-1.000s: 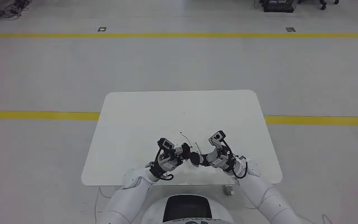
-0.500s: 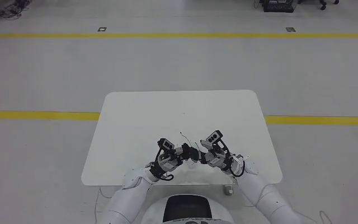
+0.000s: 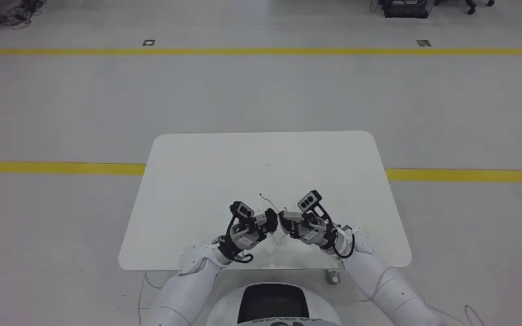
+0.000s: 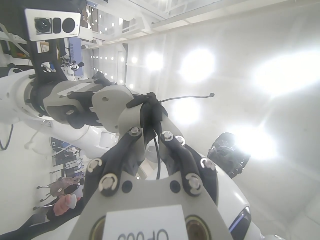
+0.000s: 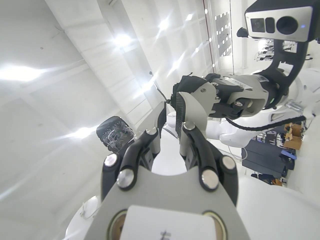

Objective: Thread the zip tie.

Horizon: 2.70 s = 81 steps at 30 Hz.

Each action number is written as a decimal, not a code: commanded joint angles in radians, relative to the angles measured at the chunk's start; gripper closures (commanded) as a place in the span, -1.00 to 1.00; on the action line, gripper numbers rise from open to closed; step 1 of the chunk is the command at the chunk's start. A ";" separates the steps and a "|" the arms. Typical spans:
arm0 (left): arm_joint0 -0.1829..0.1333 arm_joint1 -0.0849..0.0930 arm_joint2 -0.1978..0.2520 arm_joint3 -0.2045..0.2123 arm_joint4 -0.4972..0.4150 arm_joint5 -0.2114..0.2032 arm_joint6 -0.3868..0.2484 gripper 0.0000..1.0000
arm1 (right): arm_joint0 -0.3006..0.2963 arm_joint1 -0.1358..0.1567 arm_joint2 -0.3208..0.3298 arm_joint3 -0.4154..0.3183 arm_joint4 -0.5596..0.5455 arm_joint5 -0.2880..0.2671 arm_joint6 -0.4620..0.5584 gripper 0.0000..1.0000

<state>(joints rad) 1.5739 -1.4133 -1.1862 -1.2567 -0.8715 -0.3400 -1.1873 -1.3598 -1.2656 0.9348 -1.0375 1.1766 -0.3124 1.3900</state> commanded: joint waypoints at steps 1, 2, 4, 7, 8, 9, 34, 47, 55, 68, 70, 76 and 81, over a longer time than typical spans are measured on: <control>0.000 0.000 0.000 0.000 0.000 0.000 0.000 1.00 | 0.000 0.001 -0.003 0.000 0.002 -0.002 0.000 0.82; 0.000 0.000 0.000 0.000 0.000 0.000 0.000 1.00 | 0.001 0.001 -0.005 0.000 0.004 -0.003 0.000 0.84; 0.000 0.000 0.000 0.000 0.000 0.000 0.000 1.00 | 0.001 0.002 -0.008 0.000 0.008 -0.005 0.000 0.84; 0.000 0.000 0.000 0.000 0.000 0.000 0.000 1.00 | 0.003 0.003 -0.012 0.001 0.013 -0.009 0.000 0.86; 0.000 0.000 0.000 0.000 0.000 0.000 0.000 1.00 | 0.003 0.004 -0.014 0.002 0.015 -0.010 0.000 0.86; 0.000 0.000 0.000 0.000 0.000 0.000 0.000 1.00 | 0.004 0.005 -0.015 0.002 0.016 -0.011 0.000 0.84; 0.000 0.000 0.000 0.000 0.000 0.000 0.000 1.00 | 0.030 0.010 -0.044 0.025 0.041 -0.020 0.000 0.90; 0.000 0.000 0.000 0.000 0.000 0.000 0.000 1.00 | 0.041 0.007 -0.053 0.063 0.030 -0.028 0.000 1.00; 0.000 0.000 0.000 0.000 0.000 0.000 0.000 1.00 | 0.041 0.005 -0.053 0.077 0.028 -0.028 0.000 1.00; 0.000 0.000 0.000 0.000 0.000 0.000 0.000 1.00 | 0.048 0.002 -0.055 0.098 0.025 -0.026 0.000 1.00; 0.000 0.000 0.000 0.000 0.000 0.000 0.000 1.00 | 0.049 0.001 -0.055 0.102 0.024 -0.026 0.000 1.00; 0.000 0.000 0.000 0.000 0.000 0.000 0.000 1.00 | 0.051 0.000 -0.055 0.112 0.023 -0.023 0.000 1.00; 0.000 0.000 0.000 0.000 0.000 0.000 0.000 1.00 | 0.054 -0.002 -0.055 0.121 0.022 -0.020 0.000 1.00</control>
<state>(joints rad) 1.5739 -1.4133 -1.1862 -1.2567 -0.8715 -0.3400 -1.1873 -1.3060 -1.2673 0.8796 -0.9178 1.1989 -0.3331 1.3900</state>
